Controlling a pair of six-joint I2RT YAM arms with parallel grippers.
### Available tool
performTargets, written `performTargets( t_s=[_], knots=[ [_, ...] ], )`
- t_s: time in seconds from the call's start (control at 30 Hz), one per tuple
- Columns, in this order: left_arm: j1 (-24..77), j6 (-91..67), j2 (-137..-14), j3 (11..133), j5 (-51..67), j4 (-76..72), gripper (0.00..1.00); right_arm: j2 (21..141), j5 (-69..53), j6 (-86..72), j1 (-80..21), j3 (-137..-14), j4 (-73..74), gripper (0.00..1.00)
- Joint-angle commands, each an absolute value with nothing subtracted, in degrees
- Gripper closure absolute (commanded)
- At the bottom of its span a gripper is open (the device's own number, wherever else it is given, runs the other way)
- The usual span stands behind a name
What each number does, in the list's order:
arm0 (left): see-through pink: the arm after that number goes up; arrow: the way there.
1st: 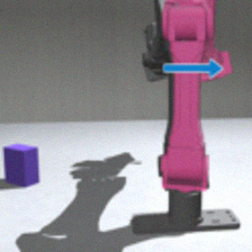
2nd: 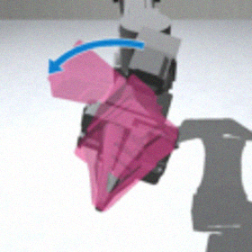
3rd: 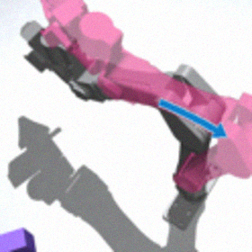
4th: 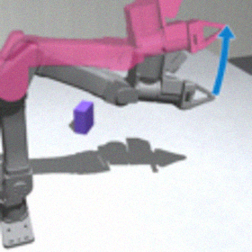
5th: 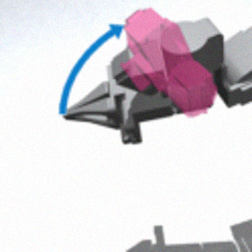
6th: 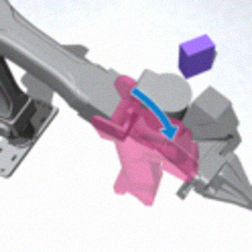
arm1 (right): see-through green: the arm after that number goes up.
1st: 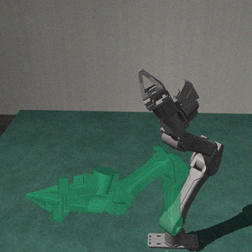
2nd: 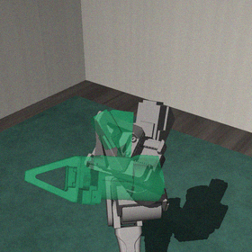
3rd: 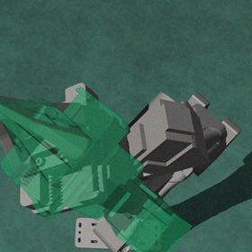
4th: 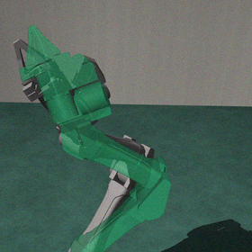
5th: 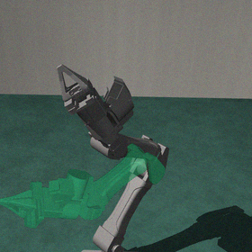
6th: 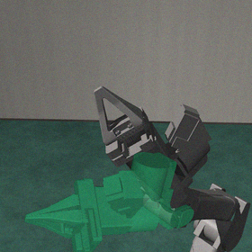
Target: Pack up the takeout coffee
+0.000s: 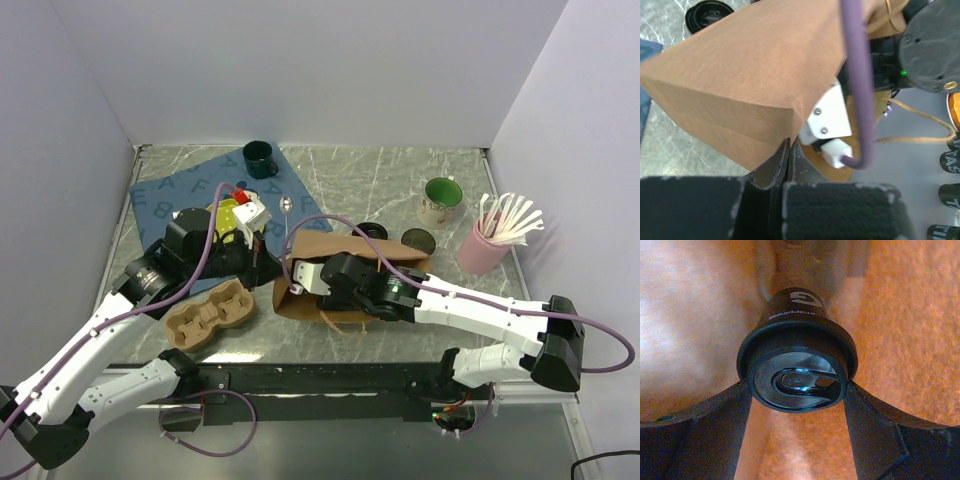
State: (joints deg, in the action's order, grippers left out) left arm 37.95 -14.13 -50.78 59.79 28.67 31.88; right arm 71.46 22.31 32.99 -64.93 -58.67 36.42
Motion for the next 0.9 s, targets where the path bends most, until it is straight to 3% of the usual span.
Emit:
performTargets(
  t_s=[0.0, 0.87],
  knots=[
    [38.1, -16.3, -50.4, 61.7, 31.0, 31.9, 0.99, 72.2, 25.4, 33.5, -63.9, -56.4, 31.2, 0.53],
    [38.1, -19.9, -50.9, 60.6, 30.5, 32.3, 0.99, 75.7, 29.7, 30.5, -61.1, -54.2, 24.8, 0.53]
  ],
)
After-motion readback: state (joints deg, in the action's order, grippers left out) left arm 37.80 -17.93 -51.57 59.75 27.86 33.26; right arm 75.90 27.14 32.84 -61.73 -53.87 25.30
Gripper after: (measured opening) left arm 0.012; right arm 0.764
